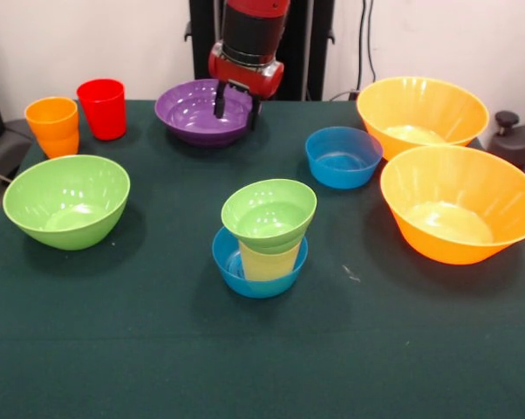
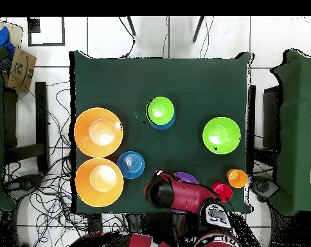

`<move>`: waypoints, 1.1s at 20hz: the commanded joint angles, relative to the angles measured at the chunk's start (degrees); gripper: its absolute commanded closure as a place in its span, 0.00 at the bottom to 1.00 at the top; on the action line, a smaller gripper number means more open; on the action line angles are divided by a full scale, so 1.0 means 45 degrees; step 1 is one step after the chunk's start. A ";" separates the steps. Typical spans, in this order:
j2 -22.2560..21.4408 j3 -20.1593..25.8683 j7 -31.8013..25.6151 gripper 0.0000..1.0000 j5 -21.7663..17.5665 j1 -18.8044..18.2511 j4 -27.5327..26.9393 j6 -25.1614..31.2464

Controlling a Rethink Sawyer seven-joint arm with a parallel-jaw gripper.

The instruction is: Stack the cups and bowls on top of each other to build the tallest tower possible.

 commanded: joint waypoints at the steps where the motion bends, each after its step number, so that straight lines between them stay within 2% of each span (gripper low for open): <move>1: 0.1199 0.0634 0.1919 0.00 -0.0470 -0.0076 0.0510 -0.2068; 7: 0.1637 0.0574 0.1651 0.00 -0.0548 -0.0275 0.0449 -0.2581; 11: 0.2297 0.0421 0.1613 0.00 -0.0756 -0.0467 0.0291 -0.3371; 18: 0.2272 0.0460 0.1349 0.00 -0.0746 -0.0721 0.0147 -0.3006; 22: 0.2878 0.0453 0.1429 0.00 -0.0788 -0.0859 -0.0105 -0.3540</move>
